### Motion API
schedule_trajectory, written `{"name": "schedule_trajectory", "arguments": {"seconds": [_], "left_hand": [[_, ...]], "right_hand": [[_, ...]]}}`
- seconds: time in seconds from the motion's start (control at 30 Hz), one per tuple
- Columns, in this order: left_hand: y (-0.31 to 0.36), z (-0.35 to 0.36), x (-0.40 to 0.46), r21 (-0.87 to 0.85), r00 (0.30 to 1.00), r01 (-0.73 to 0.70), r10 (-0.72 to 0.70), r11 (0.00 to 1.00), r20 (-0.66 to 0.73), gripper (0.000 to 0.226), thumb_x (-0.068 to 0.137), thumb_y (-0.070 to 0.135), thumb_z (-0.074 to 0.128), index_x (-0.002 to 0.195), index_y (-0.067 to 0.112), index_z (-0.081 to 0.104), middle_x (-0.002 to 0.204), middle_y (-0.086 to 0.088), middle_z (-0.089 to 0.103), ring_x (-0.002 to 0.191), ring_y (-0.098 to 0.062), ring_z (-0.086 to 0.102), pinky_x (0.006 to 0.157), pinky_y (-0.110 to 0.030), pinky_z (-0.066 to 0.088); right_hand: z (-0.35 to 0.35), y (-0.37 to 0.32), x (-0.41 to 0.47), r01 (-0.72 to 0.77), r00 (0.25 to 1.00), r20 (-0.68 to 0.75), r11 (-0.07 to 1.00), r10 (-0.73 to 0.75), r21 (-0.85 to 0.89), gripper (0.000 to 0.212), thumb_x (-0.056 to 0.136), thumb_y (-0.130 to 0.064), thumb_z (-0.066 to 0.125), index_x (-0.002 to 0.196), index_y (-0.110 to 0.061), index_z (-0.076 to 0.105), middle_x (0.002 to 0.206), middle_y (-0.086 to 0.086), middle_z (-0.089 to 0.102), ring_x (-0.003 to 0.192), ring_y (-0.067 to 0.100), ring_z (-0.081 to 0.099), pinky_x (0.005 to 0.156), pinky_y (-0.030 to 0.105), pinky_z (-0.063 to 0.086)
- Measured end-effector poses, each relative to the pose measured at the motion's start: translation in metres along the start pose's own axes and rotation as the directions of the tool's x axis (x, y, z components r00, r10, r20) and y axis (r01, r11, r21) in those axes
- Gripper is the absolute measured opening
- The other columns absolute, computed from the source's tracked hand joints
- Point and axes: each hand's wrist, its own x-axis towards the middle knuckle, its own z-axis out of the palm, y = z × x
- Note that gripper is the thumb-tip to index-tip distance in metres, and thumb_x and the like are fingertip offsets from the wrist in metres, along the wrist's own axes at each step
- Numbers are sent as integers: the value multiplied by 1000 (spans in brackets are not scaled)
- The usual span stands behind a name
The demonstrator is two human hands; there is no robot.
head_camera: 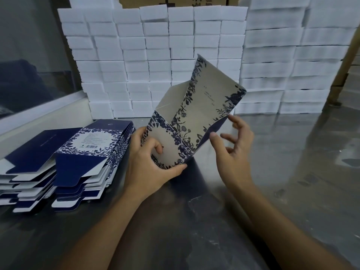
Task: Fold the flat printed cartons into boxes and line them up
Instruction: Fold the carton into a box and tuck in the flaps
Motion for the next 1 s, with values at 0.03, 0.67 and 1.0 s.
{"name": "schedule_trajectory", "arguments": {"seconds": [0.03, 0.67, 1.0], "left_hand": [[1, -1, 0, 12, 1000, -12, 12, 1000, 9, 57, 47, 50, 86, 74, 15, 51, 137, 1, 39, 128, -10, 40, 100, -16, 33], [5, 2, -2, 68, 999, -21, 23, 997, -26, 59, 48, 62, 79, 76, 22, 46, 138, 2, 39, 130, -14, 42, 90, -23, 40], [16, 4, -5, 298, 998, -64, 67, 952, 0, 58, 57, 56, 81, 85, 17, 49, 145, -10, 34, 133, -29, 35, 72, -46, 55]], "right_hand": [[-4, -1, 2, 68, 997, 27, 997, -67, -40, 48, 87, -36, 65, 123, -57, 40, 130, -16, 38, 111, -4, 53, 85, 14, 48], [2, 4, -4, -161, 987, 12, 981, 163, -107, 47, 79, -55, 77, 108, -30, 49, 116, -6, 53, 100, 8, 57, 77, 26, 48], [13, -1, -10, -303, 889, 337, 950, 310, -75, 55, 103, -39, 49, 58, -7, 49, 54, 9, 40, 52, 20, 34, 58, 35, 32]]}}
